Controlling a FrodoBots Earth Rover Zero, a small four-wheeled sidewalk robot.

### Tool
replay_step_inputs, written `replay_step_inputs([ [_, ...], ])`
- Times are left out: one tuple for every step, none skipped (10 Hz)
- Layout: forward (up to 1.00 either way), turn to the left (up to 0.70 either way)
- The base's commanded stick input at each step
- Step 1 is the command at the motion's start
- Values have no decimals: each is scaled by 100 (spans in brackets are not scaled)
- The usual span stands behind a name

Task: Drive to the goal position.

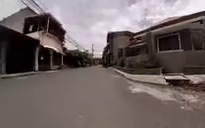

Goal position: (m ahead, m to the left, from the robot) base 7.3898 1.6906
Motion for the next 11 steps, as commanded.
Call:
replay_step_inputs([
  [100,0],
  [100,15],
  [100,39],
  [100,40],
  [100,40],
  [100,29],
  [100,1],
  [100,0],
  [100,0],
  [100,0],
  [100,0],
])
